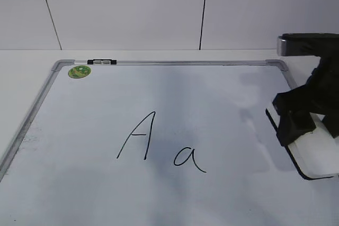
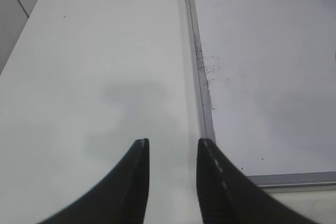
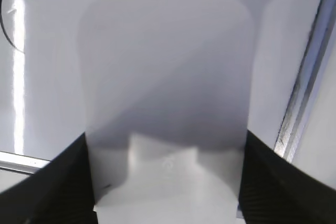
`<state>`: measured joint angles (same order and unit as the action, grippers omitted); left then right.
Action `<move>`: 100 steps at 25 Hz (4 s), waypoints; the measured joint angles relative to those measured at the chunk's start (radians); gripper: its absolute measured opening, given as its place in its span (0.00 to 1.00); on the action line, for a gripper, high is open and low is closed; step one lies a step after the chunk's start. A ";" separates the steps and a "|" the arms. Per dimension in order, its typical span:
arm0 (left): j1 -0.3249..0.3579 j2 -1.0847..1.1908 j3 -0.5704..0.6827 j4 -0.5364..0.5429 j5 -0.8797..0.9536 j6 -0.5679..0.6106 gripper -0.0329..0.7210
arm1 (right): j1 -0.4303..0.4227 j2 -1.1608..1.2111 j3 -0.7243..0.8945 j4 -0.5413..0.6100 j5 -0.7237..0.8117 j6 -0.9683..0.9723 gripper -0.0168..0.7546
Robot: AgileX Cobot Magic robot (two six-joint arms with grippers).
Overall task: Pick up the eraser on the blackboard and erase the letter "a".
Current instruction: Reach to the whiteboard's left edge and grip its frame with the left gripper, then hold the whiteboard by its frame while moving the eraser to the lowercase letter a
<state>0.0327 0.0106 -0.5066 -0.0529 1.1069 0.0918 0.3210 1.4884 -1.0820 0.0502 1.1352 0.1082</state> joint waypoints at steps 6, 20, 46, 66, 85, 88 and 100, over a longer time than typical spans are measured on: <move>0.000 0.000 0.000 0.000 0.000 0.000 0.35 | 0.083 0.079 -0.115 -0.037 0.059 0.000 0.75; 0.000 0.002 0.000 -0.010 0.000 0.000 0.35 | 0.210 0.234 -0.297 -0.119 0.085 0.012 0.75; -0.033 1.163 -0.438 -0.077 -0.210 0.000 0.36 | 0.210 0.256 -0.314 -0.127 0.086 0.016 0.75; -0.033 1.787 -0.627 -0.157 -0.243 0.032 0.36 | 0.210 0.256 -0.314 -0.127 0.086 0.016 0.75; -0.033 1.918 -0.697 -0.182 -0.241 0.057 0.36 | 0.210 0.256 -0.314 -0.127 0.086 0.018 0.75; -0.033 1.922 -0.699 -0.188 -0.241 0.057 0.36 | 0.210 0.256 -0.314 -0.127 0.086 0.018 0.75; -0.033 1.925 -0.702 -0.201 -0.241 0.059 0.09 | 0.210 0.256 -0.314 -0.127 0.086 0.018 0.75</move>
<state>-0.0004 1.9353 -1.2081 -0.2537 0.8659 0.1505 0.5310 1.7440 -1.3957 -0.0771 1.2207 0.1263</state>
